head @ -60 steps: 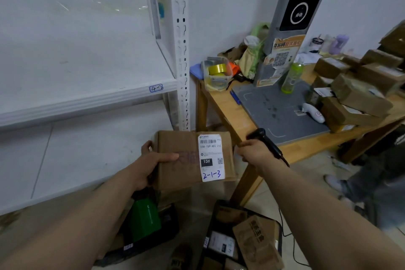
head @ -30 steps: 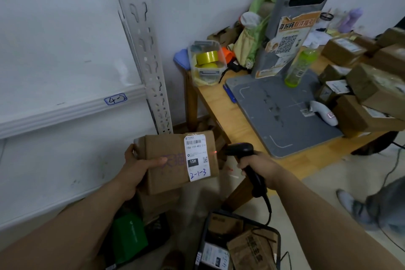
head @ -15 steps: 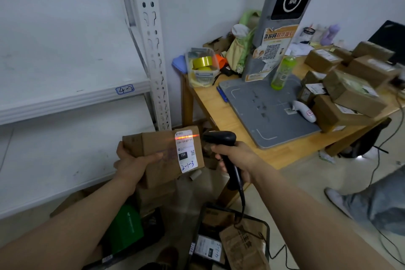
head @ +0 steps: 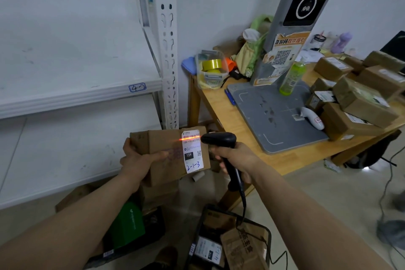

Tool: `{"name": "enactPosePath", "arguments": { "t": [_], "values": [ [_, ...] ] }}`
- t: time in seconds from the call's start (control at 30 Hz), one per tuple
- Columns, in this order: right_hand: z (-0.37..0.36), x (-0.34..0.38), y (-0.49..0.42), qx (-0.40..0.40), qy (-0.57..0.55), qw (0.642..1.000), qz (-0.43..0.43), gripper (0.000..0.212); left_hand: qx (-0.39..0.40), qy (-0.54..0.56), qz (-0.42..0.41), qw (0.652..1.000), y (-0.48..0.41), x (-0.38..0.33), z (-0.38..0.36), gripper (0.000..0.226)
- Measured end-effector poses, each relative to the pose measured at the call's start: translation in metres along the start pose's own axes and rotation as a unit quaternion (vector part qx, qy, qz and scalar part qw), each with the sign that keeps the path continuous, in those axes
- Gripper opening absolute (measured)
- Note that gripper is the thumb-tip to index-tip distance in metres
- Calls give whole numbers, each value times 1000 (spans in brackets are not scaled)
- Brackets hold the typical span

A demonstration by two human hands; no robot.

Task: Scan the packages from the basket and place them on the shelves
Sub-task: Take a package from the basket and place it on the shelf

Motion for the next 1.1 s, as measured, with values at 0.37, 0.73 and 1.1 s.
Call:
{"name": "enactPosePath", "arguments": {
  "t": [0.37,0.73,1.1],
  "values": [
    [63,-19,-51,-119,102,987,-34,29,37,13,24,999,-31,9,-13,155],
    [131,-33,-123,-213,393,889,-97,17,161,14,27,987,-69,-14,-49,166],
    [137,-32,-134,-281,432,851,-102,53,173,41,41,983,-92,-24,-37,165]
  ]
}}
Point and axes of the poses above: each hand's wrist, its own y-axis away from the middle knuckle, its own z-axis out of the back of the hand, x = y × z, the point moved 9 cm from there along -y, towards the middle knuckle, and after that the axes turned 6 degrees about z, right-handed, at the moved point
